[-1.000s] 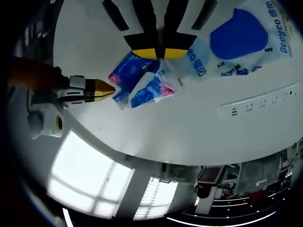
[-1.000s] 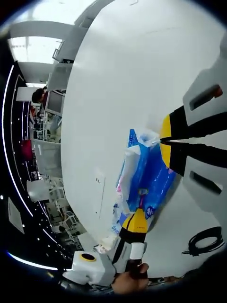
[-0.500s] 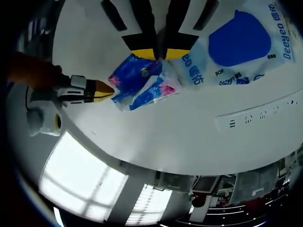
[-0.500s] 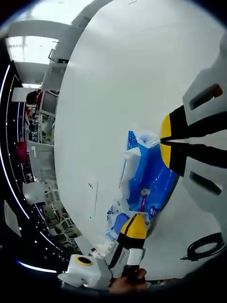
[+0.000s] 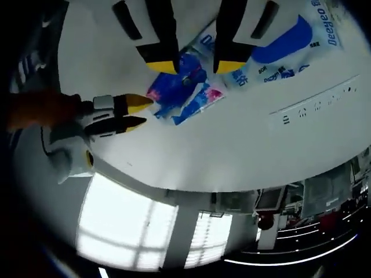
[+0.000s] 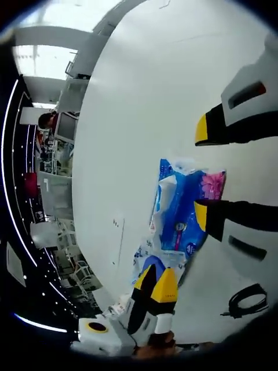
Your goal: Arrange the tabletop items into an orderly group along one side of the table until the central work area is clear of visible clutter.
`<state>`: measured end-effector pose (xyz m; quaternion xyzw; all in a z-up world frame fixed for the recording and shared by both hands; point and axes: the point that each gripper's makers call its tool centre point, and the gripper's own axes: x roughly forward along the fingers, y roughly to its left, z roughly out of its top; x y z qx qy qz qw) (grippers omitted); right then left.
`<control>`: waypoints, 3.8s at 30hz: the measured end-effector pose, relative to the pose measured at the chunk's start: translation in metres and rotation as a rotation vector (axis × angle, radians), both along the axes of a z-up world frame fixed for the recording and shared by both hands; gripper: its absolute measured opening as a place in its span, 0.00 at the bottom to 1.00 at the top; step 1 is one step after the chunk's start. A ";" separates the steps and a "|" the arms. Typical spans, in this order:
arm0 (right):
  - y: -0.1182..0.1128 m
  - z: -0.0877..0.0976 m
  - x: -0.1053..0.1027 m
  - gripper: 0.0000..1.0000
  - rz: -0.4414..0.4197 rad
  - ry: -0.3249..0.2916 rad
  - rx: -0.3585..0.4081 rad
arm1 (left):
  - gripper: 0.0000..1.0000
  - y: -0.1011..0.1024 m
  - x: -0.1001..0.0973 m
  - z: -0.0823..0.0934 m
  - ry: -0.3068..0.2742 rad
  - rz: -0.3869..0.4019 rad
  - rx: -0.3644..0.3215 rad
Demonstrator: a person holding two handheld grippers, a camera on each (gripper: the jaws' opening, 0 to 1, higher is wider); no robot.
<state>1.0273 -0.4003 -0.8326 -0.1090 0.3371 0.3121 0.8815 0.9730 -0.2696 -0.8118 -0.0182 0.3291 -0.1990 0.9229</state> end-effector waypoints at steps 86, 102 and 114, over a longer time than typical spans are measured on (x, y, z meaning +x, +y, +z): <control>0.042 -0.021 -0.234 0.03 -0.213 0.161 0.079 | 0.09 0.001 -0.220 -0.046 0.293 0.156 -0.166; 0.035 0.022 -0.194 0.02 -0.264 0.077 0.134 | 0.09 -0.005 -0.175 -0.008 0.188 0.138 -0.174; 0.042 0.024 -0.160 0.02 -0.224 0.076 0.112 | 0.09 0.001 -0.144 -0.004 0.183 0.153 -0.171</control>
